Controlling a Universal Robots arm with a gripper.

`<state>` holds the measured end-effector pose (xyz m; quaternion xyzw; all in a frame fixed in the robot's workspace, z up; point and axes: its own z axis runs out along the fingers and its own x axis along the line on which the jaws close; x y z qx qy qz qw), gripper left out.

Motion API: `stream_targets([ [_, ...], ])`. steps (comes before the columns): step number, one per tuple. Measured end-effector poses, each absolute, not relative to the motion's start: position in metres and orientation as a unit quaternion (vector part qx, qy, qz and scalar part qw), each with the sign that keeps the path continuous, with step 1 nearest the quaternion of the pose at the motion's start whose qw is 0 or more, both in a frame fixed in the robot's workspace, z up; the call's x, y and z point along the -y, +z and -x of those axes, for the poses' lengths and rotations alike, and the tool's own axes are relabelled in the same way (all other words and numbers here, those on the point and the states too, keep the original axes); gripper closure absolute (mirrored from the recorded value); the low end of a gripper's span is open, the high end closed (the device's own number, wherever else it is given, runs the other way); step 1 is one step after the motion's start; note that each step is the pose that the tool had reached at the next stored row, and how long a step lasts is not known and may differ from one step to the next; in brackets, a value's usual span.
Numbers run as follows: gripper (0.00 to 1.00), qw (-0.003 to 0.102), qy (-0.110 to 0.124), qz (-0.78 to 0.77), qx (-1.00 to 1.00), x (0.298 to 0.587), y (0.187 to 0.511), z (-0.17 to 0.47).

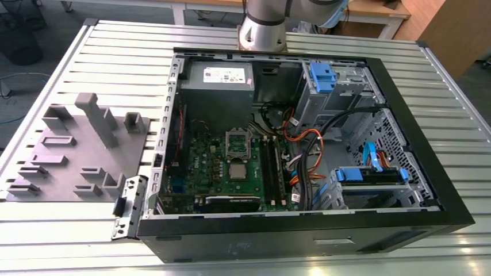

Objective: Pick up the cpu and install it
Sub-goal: 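Install the first cpu locking lever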

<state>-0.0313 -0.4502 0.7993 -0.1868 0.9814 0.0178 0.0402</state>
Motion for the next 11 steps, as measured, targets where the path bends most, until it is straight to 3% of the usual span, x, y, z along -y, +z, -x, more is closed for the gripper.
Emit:
stream_targets([
  [11,0.89,0.04,0.018,0.187,-0.981,0.4502,0.7993,0.0313],
])
